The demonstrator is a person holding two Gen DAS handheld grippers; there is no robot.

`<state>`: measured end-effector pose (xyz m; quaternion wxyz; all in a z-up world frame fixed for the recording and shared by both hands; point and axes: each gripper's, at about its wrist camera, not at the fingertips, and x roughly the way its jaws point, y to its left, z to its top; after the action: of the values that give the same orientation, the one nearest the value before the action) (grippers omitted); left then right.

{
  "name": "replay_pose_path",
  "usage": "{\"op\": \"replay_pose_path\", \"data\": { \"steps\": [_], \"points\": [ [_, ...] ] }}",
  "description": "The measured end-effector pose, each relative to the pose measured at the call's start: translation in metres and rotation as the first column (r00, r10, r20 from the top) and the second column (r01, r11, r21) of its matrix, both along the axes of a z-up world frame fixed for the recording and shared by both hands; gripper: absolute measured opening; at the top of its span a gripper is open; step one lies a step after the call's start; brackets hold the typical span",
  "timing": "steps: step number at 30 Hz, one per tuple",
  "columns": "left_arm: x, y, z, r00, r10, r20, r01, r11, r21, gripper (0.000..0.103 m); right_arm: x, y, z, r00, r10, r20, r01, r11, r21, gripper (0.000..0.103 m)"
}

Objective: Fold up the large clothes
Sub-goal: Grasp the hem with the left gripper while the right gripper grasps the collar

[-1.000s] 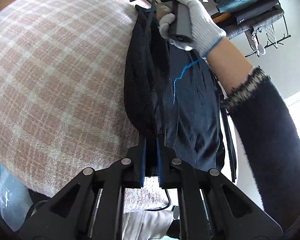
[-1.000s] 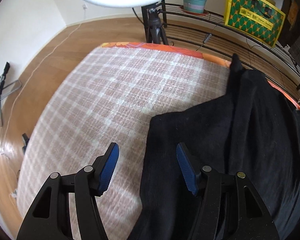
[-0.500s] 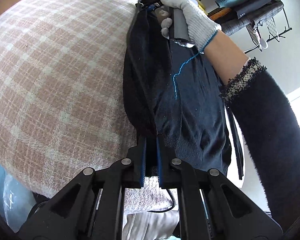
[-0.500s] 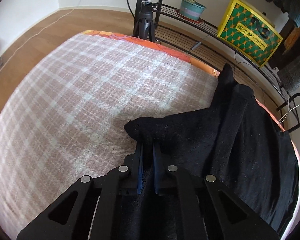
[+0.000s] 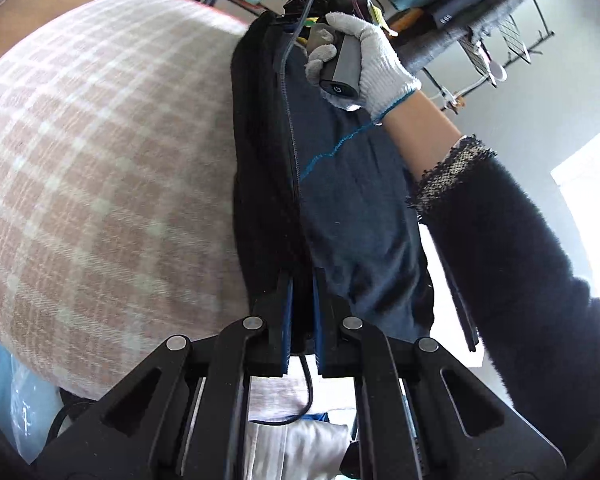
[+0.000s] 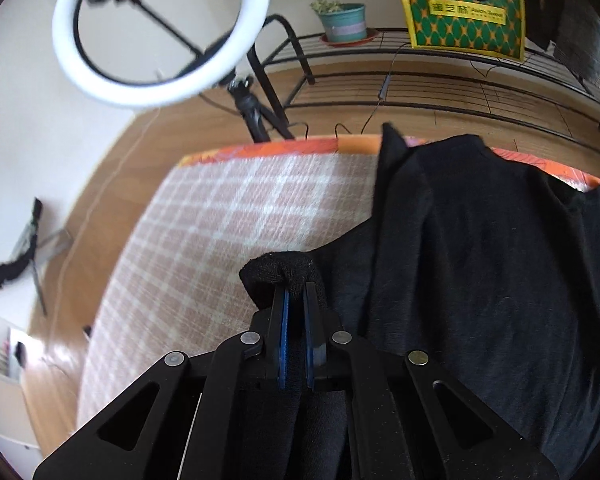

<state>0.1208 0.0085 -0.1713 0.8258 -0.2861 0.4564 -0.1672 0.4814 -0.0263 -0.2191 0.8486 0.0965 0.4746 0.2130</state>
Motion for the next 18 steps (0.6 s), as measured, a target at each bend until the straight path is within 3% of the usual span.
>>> {"op": "replay_pose_path", "data": {
  "steps": [8,15,18],
  "points": [
    [-0.001,-0.028,0.004,0.995,-0.103,0.004,0.103,0.994,0.022,0.006,-0.008,-0.095,0.013,0.997,-0.074,0.02,0.07,0.986,0.151,0.005],
    [0.004,-0.049,-0.008,0.982,-0.183,-0.042,0.185,0.98,0.073,0.006,-0.011,-0.179,-0.021,0.984,-0.171,-0.044,0.177,0.967,0.185,0.005],
    [0.008,-0.053,-0.014,0.98,-0.19,-0.057,0.194,0.977,0.086,0.006,-0.01,-0.194,-0.04,0.981,-0.172,-0.091,0.186,0.965,0.183,0.005]
  ]
}}
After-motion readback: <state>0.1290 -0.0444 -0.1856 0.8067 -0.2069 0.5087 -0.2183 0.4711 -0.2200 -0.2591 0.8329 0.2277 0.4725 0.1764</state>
